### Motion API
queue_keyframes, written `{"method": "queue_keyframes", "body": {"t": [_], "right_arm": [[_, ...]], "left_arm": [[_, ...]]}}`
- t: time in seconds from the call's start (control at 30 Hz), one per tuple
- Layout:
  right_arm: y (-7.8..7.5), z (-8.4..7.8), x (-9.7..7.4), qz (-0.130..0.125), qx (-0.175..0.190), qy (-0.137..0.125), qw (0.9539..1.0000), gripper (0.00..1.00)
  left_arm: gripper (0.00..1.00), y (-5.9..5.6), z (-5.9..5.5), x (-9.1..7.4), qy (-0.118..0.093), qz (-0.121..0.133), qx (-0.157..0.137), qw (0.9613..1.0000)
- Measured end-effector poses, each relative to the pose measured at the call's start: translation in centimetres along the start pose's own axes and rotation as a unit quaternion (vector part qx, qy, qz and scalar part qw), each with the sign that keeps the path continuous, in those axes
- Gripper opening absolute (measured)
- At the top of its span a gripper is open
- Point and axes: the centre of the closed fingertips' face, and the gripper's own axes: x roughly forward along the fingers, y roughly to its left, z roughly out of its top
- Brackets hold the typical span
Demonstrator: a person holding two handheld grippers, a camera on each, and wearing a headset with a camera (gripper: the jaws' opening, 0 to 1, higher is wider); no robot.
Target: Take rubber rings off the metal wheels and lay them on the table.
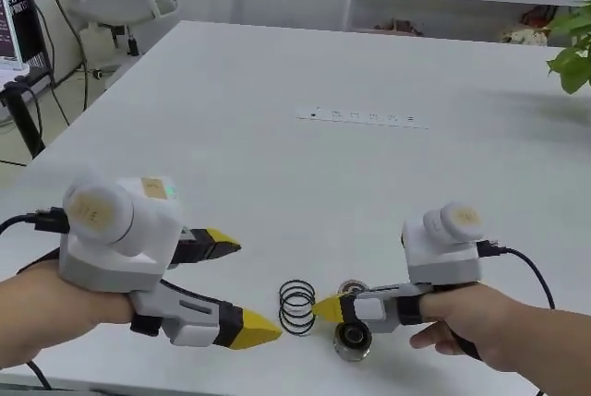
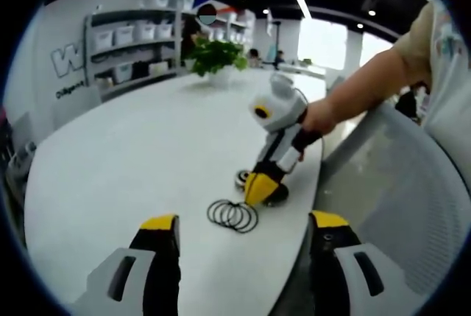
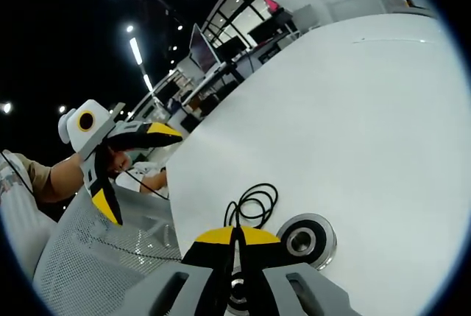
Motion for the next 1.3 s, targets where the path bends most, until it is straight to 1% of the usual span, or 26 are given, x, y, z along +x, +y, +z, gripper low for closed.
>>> {"method": "queue_keyframes", "body": {"t": [0.17,0.7,0.97,1.1,1.3], "right_arm": [[0.0,-0.2,0.0,-0.002,0.000,0.003,1.0000,0.00],[0.3,-0.2,-0.1,-0.008,-0.003,0.002,1.0000,0.06],[0.5,-0.2,-0.3,-0.009,-0.002,0.001,1.0000,0.12],[0.9,-0.3,-0.3,-0.012,-0.022,0.007,0.9997,0.16],[1.1,-0.5,-0.3,-0.017,-0.044,0.018,0.9987,0.21]], "left_arm": [[0.72,0.0,-0.2,0.0,0.002,-0.001,-0.003,1.0000],[0.71,-0.2,-0.4,0.0,0.008,-0.002,-0.004,1.0000],[0.71,-0.3,-0.5,-0.1,0.010,-0.003,-0.004,0.9999],[0.71,-0.3,-0.5,-0.1,0.011,-0.003,-0.004,0.9999],[0.71,-0.4,-0.7,-0.2,0.013,-0.004,-0.004,0.9999]]}}
